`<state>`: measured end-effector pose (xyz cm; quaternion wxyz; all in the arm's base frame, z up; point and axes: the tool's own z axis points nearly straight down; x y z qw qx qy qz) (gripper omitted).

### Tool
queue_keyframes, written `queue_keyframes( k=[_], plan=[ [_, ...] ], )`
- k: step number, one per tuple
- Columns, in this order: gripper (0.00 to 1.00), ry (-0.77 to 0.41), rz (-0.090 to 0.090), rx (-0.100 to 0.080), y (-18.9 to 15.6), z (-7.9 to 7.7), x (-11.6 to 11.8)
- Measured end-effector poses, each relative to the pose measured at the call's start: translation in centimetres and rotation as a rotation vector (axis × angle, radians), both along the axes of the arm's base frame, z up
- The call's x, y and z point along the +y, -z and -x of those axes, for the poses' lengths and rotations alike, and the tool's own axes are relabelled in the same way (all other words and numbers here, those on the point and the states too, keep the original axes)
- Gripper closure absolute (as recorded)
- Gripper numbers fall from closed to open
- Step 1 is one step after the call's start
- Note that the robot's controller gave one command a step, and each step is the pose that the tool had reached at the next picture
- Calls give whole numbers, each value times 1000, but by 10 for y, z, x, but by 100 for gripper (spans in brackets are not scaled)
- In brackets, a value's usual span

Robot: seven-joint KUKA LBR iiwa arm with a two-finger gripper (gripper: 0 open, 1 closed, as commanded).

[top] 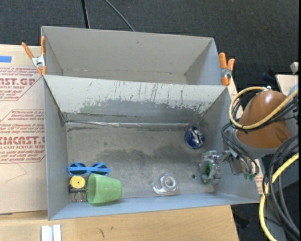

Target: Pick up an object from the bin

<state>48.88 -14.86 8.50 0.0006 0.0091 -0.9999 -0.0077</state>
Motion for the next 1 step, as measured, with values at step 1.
queue_keyframes(
  k=[1],
  plan=[
    [100,-223,18,-12,-141,0,-4]
  ],
)
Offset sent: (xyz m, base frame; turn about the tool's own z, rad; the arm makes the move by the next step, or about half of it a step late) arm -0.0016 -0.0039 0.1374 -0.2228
